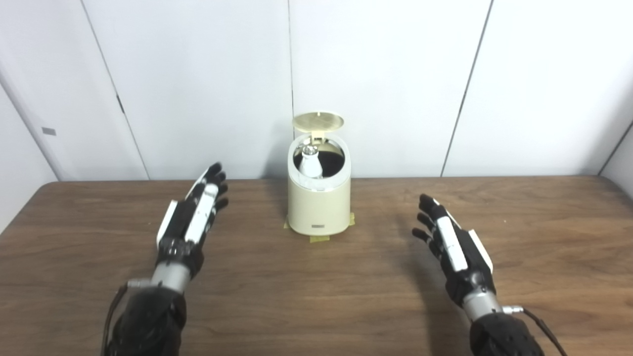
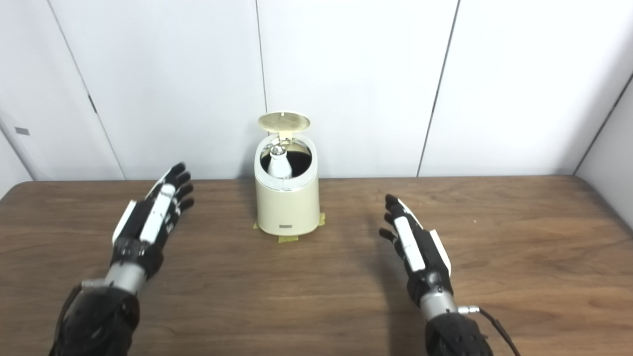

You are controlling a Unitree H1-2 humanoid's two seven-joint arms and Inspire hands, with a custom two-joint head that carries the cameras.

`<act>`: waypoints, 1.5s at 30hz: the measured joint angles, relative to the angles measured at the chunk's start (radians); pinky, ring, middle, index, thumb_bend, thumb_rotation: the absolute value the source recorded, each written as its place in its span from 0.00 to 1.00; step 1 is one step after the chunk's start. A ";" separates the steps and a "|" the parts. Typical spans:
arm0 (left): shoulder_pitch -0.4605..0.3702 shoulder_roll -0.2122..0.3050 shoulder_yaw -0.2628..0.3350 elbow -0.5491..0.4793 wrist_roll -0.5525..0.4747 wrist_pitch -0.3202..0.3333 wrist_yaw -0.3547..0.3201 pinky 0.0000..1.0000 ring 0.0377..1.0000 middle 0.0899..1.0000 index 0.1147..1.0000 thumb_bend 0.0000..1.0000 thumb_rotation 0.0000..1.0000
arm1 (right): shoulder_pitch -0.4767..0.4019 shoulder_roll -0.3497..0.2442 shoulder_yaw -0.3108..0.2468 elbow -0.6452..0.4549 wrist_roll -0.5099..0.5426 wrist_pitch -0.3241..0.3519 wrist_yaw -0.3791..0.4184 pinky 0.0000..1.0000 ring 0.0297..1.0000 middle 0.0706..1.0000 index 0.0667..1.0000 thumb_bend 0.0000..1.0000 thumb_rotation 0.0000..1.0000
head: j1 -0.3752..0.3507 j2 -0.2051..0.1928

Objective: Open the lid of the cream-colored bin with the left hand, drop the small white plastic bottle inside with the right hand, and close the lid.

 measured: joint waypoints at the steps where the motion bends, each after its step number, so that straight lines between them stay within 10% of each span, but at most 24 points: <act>1: -0.022 0.007 0.002 0.012 -0.005 0.004 -0.009 0.96 0.95 0.94 0.95 0.49 0.83 | 0.005 0.001 0.000 0.001 0.000 -0.015 0.000 0.88 0.95 0.95 0.92 0.54 0.99 | 0.002 0.000; 29: -0.508 0.086 -0.161 0.388 0.137 0.022 -0.149 0.90 0.90 0.88 0.90 0.50 0.91 | 0.065 0.024 0.016 0.063 0.001 -0.136 -0.025 0.86 0.93 0.93 0.92 0.57 1.00 | 0.005 0.000; 45: -0.605 0.188 -0.418 0.455 0.434 -0.124 -0.291 0.81 0.83 0.80 0.78 0.46 0.98 | 0.071 0.047 0.034 0.072 -0.003 -0.132 -0.037 0.81 0.91 0.91 0.91 0.59 1.00 | -0.014 0.003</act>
